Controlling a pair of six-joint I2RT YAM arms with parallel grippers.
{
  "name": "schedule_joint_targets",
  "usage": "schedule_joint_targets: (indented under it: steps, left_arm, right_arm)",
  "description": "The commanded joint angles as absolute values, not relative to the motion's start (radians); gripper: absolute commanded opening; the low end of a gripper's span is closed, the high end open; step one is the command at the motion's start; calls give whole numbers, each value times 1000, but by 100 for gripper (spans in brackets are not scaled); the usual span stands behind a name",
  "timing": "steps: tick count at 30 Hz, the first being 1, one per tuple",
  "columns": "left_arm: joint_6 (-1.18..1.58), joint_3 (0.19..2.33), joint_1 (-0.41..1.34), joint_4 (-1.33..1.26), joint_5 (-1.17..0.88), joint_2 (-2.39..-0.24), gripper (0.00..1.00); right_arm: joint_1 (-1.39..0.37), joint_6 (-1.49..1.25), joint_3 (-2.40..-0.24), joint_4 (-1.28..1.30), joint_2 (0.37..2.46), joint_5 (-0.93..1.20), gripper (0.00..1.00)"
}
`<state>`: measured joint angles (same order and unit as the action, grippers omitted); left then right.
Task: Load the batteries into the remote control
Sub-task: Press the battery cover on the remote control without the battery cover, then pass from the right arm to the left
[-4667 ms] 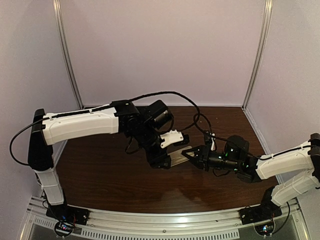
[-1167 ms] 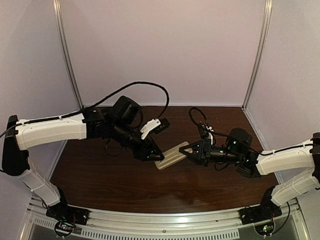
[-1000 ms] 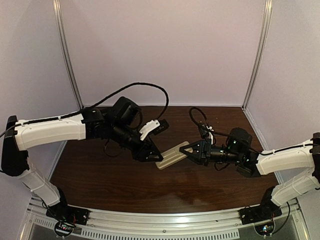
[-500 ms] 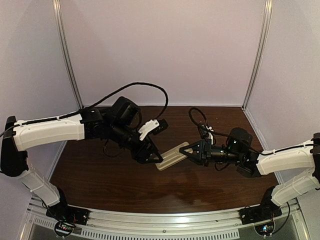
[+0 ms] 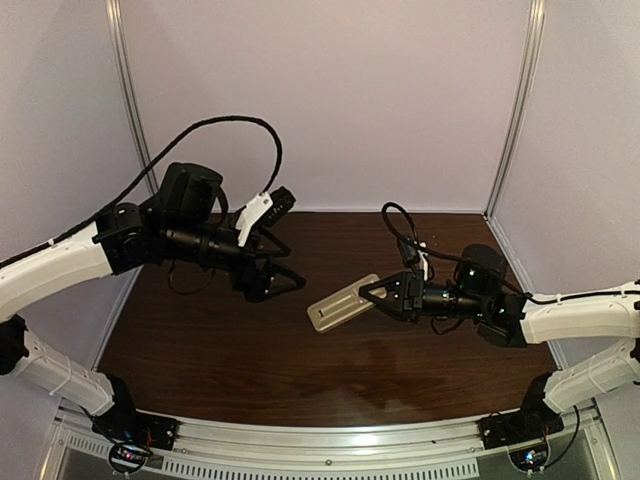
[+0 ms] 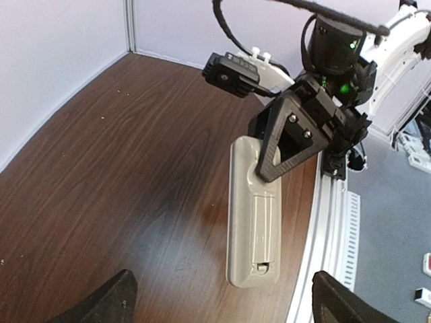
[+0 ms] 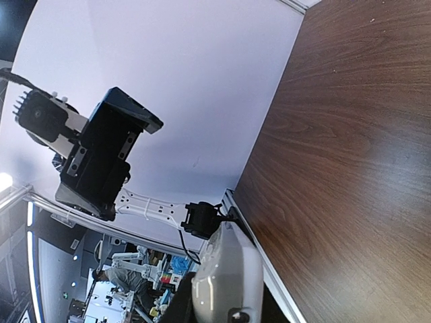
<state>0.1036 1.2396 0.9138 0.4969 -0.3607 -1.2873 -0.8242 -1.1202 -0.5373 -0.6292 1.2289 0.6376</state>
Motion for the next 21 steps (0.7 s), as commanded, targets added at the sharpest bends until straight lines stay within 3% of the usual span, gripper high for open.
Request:
schedule_joint_targets:
  steps: [1,16,21]
  left_arm:
    - [-17,1176,1022,468,-220,-1279,93]
    - [-40,1276,1179,524,61,-1492,98]
    - [-44,1302,1180,524,98,-1517,92]
  right_arm:
    - [-821,-1070,-578,-542,1187,571,0]
    - [-822,-1061,-612,-451,1160,541,2]
    - [-824,-1064,-616,-456,1163,545,2]
